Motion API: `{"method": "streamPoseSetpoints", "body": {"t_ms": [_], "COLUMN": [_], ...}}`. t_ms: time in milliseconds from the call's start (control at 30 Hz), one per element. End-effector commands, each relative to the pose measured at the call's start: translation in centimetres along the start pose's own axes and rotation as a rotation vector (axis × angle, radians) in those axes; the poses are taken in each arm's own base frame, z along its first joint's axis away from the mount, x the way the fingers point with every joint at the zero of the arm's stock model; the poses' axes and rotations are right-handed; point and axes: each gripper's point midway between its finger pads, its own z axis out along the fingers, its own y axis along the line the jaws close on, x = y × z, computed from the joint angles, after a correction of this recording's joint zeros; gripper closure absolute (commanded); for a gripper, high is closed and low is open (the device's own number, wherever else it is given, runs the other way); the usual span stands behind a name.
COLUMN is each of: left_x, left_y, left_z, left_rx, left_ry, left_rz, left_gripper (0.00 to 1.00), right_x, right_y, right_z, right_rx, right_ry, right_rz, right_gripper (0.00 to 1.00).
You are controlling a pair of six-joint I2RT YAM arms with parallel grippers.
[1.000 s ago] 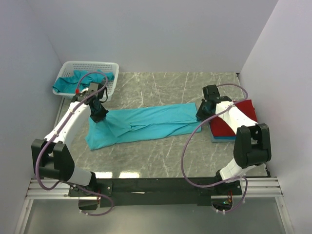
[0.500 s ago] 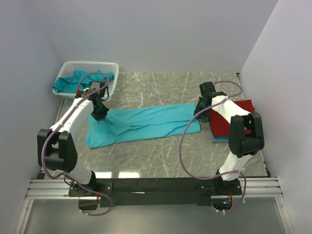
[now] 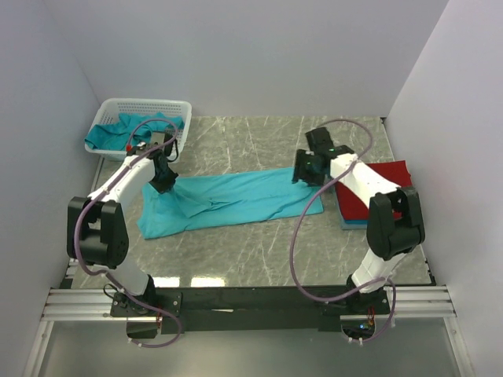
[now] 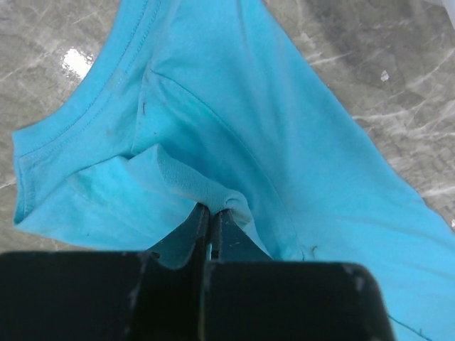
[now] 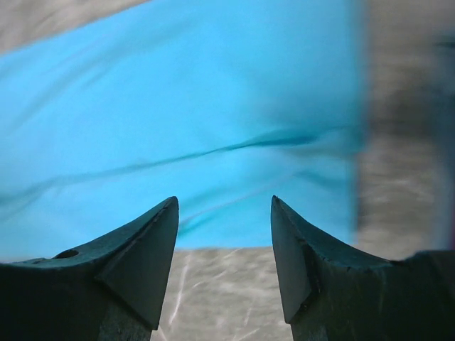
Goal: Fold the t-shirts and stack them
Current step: Fold the tshirt
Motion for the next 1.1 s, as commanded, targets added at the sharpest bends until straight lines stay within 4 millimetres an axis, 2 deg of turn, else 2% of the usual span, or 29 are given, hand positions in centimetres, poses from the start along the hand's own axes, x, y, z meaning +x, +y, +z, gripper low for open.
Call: {"method": "streamPoseSetpoints", "body": {"t_ms": [0,133,233,333,367,433,467,533,567,633,667,700,767,800,867,900,933,967,1000,1033,1067], "left_x": [-1.6,-1.8,-2.5,-2.5,-2.5,-2.5,-2.6,-3.1,-3.5,-3.7,-4.0,-3.9,-3.5,-3.1,-2.4,-2.1,-0.6,-0.6,-0.4,1.0,0.9], "left_y": [-0.9,-1.5,-2.6,-3.4,-3.6,-3.5,-3.3,-2.9,-2.6,-2.2,-1.8,-1.4,0.1,0.6,2.7,3.3,4.4,5.5,6.5,7.8,8.3], "left_z": [0.7,1.5,2.0,2.4,2.5,2.4,1.8,1.1,0.3,-0.6,-1.5,-1.8,-2.5,-2.6,-2.4,-2.2,-1.9,-1.6,-1.3,-1.0,-0.8], "left_rx": [0.005,0.012,0.048,0.065,0.066,0.065,0.073,0.074,0.084,0.092,0.104,0.102,0.096,0.093,0.089,0.095,0.107,0.101,0.092,0.089,0.1], "left_ry": [-0.044,-0.042,-0.059,-0.046,-0.038,-0.04,-0.051,-0.076,-0.095,-0.105,-0.119,-0.123,-0.124,-0.113,-0.098,-0.088,-0.045,-0.036,-0.027,-0.002,-0.011], "left_rz": [-0.044,-0.046,-0.05,-0.042,-0.04,-0.048,-0.057,-0.084,-0.1,-0.124,-0.14,-0.165,-0.19,-0.208,-0.242,-0.247,-0.249,-0.279,-0.307,-0.32,-0.345], "left_gripper": [0.99,0.96,0.92,0.8,0.7,0.56,0.34,0.07,0.01,0.01,0.01,0.0,0.01,0.01,0.0,0.01,0.0,0.01,0.0,0.01,0.01], "right_x": [1.4,3.9,5.4,6.2,6.2,6.4,7.2,7.9,8.8,9.1,10.1,10.6,11.0,12.3,12.3,13.7,13.1,13.5,14.3,14.3,14.4], "right_y": [6.8,12.2,14.8,16.3,16.6,17.4,18.0,18.9,19.9,20.9,22.1,22.7,24.6,25.6,27.5,28.4,29.9,30.6,31.0,32.4,32.9], "right_z": [-2.6,-3.6,-4.1,-4.5,-4.8,-5.2,-5.5,-5.8,-6.2,-6.2,-6.7,-6.4,-6.7,-6.1,-6.3,-5.4,-5.9,-5.7,-4.3,-4.8,-4.4], "right_rx": [-0.198,-0.364,-0.413,-0.43,-0.433,-0.454,-0.469,-0.491,-0.511,-0.513,-0.538,-0.545,-0.577,-0.587,-0.6,-0.606,-0.615,-0.621,-0.613,-0.632,-0.623], "right_ry": [-0.05,-0.035,-0.039,-0.052,-0.06,-0.084,-0.081,-0.091,-0.09,-0.115,-0.121,-0.119,-0.134,-0.113,-0.137,-0.116,-0.151,-0.156,-0.133,-0.15,-0.151], "right_rz": [-0.239,-0.364,-0.439,-0.493,-0.506,-0.54,-0.567,-0.614,-0.646,-0.684,-0.717,-0.741,-0.769,-0.806,-0.832,-0.882,-0.893,-0.93,-0.953,-0.965,-0.971], "right_gripper": [0.38,0.38,0.38,0.38,0.38,0.38,0.38,0.38,0.38,0.38,0.38,0.38,0.38,0.38,0.39,0.39,0.4,0.4,0.4,0.4,0.41]}}
